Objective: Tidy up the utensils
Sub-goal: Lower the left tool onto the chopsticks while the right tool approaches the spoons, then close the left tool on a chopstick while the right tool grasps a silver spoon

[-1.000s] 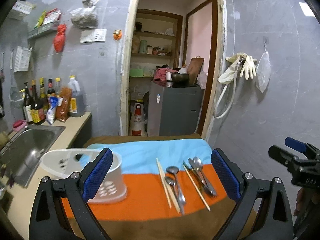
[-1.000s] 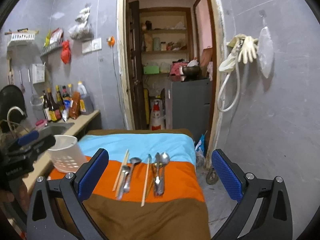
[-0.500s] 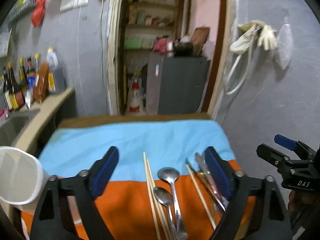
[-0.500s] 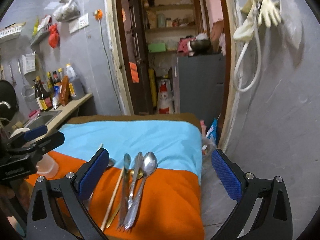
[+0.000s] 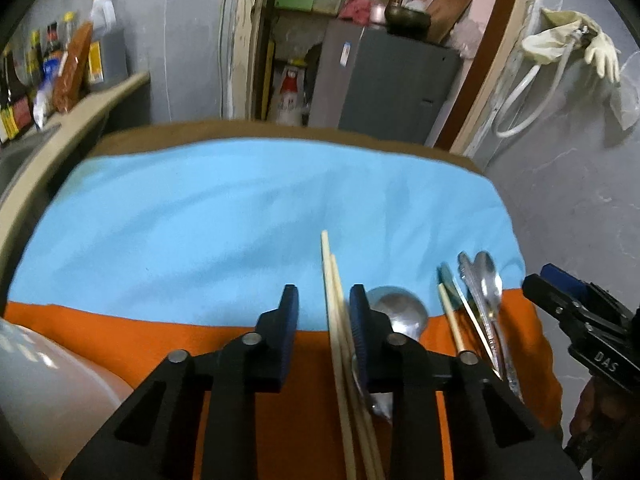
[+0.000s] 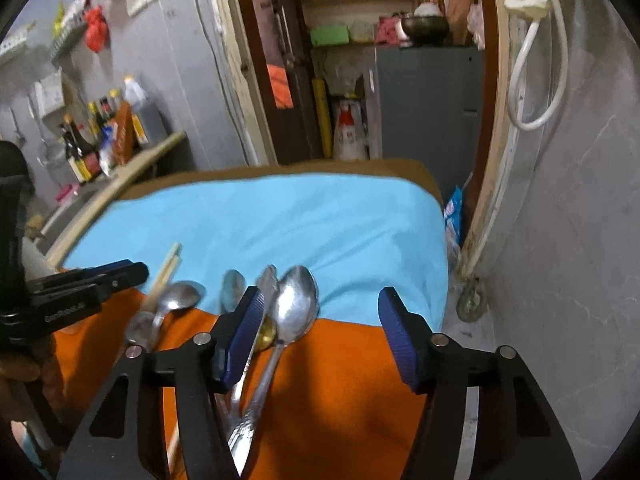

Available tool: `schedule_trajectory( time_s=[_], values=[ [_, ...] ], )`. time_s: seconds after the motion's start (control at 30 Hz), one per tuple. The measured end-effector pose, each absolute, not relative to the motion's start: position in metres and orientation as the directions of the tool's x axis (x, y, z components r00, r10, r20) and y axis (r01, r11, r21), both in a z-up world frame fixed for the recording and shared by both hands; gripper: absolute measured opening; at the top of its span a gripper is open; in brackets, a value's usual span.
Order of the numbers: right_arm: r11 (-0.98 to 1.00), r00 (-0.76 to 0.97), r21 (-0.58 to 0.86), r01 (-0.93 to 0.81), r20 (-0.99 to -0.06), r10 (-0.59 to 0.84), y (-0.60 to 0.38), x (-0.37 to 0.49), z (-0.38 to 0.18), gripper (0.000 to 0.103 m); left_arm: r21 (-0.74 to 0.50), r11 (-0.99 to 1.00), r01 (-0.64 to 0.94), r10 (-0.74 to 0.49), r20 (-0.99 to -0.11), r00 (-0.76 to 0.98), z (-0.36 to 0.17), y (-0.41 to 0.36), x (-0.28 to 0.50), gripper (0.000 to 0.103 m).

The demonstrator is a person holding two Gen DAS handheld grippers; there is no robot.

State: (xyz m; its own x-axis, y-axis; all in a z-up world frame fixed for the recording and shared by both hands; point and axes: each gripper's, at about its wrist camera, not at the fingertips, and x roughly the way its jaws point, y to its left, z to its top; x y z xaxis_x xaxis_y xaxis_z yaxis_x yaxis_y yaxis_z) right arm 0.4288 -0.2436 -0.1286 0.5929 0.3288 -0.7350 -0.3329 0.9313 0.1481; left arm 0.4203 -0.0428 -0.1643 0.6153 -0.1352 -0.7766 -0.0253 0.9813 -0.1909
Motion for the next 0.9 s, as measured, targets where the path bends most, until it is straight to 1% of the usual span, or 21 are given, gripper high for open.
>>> schedule_trajectory(
  time_s=[0.07, 0.17, 0.27, 0.37, 0.5, 0.73, 0.9],
  values=[
    [0.931, 0.576, 0.152, -0.332, -0.749, 0.327, -0.243, 0.432, -0.135, 0.054, -0.194, 0.981, -0.027, -0.14, -0.791, 0.596, -0.17, -0.042, 0.422, 0.016],
    [0.932, 0.555, 0.149, -0.331, -0.768, 0.32, -0.242, 0.435, -0.144, 0.054, -0.213, 0.977, -0.023, -0.16, -0.796, 0.584, -0.174, -0.038, 0.423, 0.016],
    [0.933, 0.541, 0.143, -0.33, -0.782, 0.311, -0.241, 0.437, -0.148, 0.054, -0.204, 0.979, -0.022, -0.153, -0.798, 0.583, -0.172, -0.035, 0.424, 0.016],
    [0.933, 0.535, 0.141, -0.332, -0.786, 0.309, -0.241, 0.438, -0.151, 0.054, -0.198, 0.98, -0.03, -0.144, -0.802, 0.58, -0.17, -0.035, 0.423, 0.013],
    [0.931, 0.528, 0.129, -0.342, -0.793, 0.304, -0.238, 0.44, -0.153, 0.054, -0.179, 0.983, -0.038, -0.126, -0.813, 0.568, -0.17, -0.035, 0.421, 0.013],
    [0.926, 0.528, 0.077, -0.369, -0.803, 0.277, -0.227, 0.438, -0.155, 0.054, -0.107, 0.994, -0.008, -0.086, -0.843, 0.531, -0.172, -0.047, 0.428, 0.012],
    [0.92, 0.527, 0.038, -0.391, -0.81, 0.258, -0.218, 0.44, -0.158, 0.056, -0.111, 0.994, -0.012, -0.088, -0.844, 0.53, -0.173, -0.048, 0.433, 0.012]
  ],
)
